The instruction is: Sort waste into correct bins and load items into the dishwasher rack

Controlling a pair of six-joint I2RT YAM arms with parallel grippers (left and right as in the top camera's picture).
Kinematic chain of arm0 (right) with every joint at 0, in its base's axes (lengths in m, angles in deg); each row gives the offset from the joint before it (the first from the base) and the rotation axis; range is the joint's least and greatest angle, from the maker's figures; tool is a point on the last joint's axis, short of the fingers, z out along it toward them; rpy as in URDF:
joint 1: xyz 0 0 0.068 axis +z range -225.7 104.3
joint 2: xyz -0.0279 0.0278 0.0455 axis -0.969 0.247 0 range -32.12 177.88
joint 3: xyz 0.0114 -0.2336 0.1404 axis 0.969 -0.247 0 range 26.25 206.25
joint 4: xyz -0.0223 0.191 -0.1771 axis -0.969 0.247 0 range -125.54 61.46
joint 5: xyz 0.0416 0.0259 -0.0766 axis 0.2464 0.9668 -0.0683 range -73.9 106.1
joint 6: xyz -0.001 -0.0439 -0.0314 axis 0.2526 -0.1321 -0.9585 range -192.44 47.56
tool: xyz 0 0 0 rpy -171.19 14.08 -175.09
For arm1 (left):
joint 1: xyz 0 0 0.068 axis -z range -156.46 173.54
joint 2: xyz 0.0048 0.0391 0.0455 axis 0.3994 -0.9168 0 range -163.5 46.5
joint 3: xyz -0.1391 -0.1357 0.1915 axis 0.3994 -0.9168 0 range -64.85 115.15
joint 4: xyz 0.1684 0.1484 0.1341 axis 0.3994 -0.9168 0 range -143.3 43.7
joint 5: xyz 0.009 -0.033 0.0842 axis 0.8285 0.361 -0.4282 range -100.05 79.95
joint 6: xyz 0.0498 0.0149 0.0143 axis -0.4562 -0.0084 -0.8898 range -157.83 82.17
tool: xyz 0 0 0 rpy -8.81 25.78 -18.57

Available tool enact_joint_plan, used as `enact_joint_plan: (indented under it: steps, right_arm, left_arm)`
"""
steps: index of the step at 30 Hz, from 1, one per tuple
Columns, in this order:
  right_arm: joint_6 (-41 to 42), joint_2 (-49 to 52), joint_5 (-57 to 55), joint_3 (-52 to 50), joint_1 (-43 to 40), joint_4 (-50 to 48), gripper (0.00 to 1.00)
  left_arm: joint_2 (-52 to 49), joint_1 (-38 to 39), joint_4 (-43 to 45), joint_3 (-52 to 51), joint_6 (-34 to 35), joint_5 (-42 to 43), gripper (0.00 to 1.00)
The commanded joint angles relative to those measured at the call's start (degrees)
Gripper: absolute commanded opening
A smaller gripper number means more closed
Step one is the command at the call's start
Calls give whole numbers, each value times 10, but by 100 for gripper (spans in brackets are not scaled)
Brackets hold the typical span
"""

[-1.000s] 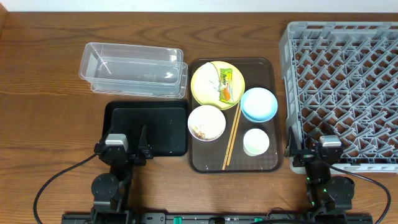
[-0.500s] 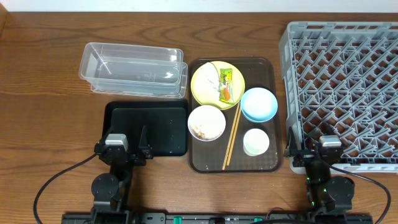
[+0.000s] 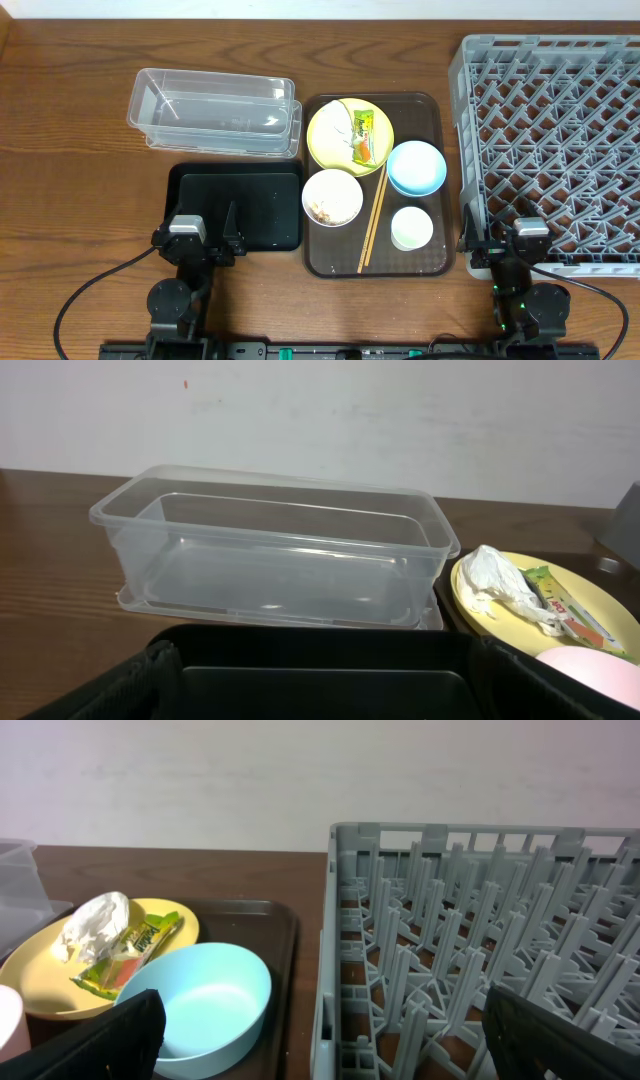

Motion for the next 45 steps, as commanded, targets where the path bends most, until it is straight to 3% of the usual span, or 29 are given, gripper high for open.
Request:
enact_joint_plan:
  steps: [1, 11, 16, 21, 31, 38, 45]
  right_arm:
    - [2, 0, 4, -2, 5, 0, 99]
    - [2, 0, 3, -2, 5, 0, 99]
    - [49, 4, -46, 4, 5, 0, 99]
    - [49, 32, -45, 42, 5, 23, 99]
    - [49, 249, -45, 245, 5, 155, 99]
    - [38, 444, -45, 414, 5, 310, 99]
    - [38, 563, -5, 504, 5, 395, 99]
  left_arm:
    - [4, -2, -25, -6, -8, -5, 93]
    - [4, -2, -25, -6, 2, -5, 93]
    - [2, -2, -25, 7, 54, -5, 93]
    - [-29, -2, -35, 53, 62, -5, 93]
    - [-264, -2, -204, 260, 62, 0, 93]
    - [-489, -2, -386, 455, 62, 87, 93]
    - [-619, -2, -545, 572, 62, 98, 93]
